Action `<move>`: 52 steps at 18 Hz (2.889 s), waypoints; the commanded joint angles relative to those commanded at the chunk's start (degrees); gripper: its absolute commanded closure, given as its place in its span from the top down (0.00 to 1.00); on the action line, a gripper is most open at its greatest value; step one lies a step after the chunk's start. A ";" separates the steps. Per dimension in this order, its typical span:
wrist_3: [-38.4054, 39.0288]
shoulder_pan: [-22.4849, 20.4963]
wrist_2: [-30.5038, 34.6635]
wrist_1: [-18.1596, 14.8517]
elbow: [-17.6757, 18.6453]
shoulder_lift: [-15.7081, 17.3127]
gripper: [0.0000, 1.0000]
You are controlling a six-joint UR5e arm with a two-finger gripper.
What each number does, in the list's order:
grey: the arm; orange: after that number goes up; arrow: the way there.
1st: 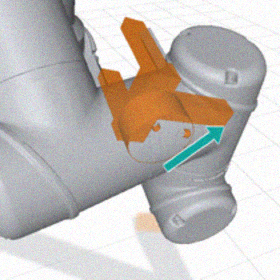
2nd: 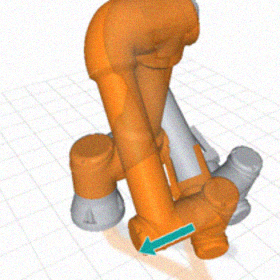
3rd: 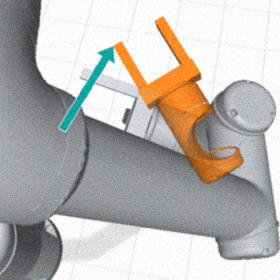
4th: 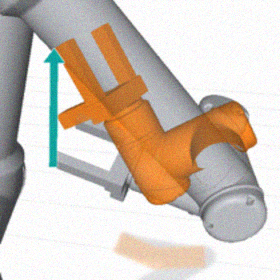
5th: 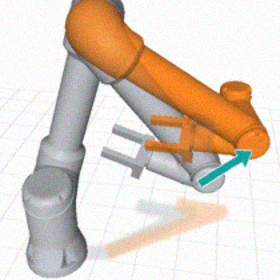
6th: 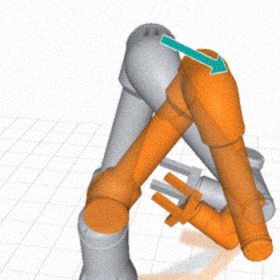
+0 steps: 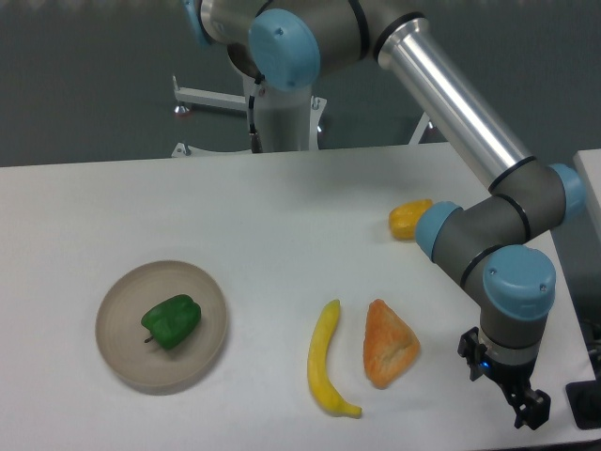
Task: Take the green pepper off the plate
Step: 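Move the gripper over the plate and lower it toward the green pepper, then close the gripper around the green pepper on the plate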
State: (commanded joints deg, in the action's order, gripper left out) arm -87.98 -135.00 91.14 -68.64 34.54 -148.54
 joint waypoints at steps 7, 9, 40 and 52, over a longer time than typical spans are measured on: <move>2.28 1.14 -0.44 0.00 1.23 0.44 1.00; 5.61 1.58 -0.53 0.00 1.23 0.44 1.00; 50.10 24.43 -16.43 9.05 50.62 30.41 1.00; 49.22 26.01 -16.08 11.86 49.84 26.90 1.00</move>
State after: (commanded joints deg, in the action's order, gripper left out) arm -38.76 -108.99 75.06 -56.78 84.38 -121.64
